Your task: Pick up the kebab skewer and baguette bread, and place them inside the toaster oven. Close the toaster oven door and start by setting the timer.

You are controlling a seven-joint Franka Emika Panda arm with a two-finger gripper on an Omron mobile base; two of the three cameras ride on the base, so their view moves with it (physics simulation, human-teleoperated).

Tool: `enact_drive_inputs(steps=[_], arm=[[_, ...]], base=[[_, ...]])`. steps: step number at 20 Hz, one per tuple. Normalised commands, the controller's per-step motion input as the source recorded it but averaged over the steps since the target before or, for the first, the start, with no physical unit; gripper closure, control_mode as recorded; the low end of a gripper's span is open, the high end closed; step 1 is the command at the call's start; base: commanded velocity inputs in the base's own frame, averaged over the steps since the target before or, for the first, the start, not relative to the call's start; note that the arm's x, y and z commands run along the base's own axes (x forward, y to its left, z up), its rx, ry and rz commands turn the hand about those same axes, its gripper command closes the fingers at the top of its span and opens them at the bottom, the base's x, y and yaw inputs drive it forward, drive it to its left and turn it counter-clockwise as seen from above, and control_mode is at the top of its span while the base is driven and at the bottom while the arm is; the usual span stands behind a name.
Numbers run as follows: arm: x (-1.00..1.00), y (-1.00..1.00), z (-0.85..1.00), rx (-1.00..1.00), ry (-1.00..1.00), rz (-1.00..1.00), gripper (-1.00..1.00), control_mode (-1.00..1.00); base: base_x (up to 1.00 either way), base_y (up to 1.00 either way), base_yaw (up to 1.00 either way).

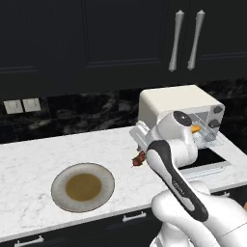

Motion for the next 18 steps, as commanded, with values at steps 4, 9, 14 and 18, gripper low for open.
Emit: enact_drive_inputs(steps=[4, 9, 14, 18], arm=[[0.00, -1.00, 0.41, 0.11, -0.03, -0.06, 1.00, -1.00], [0.01, -1.00, 0.50, 0.13, 0.00, -0.20, 1.00, -1.00], [0.01, -0.94, 0.27, 0.09, 0.00, -0.33, 1.00, -1.00], [0.06, -0.86, 0.01, 0.01, -0.01, -0.37, 1.00, -1.00]], base=[[0.00, 0.00, 0.00], [0.00, 0.00, 0.00], [0.00, 0.00, 0.00], [0.00, 0.00, 0.00]])
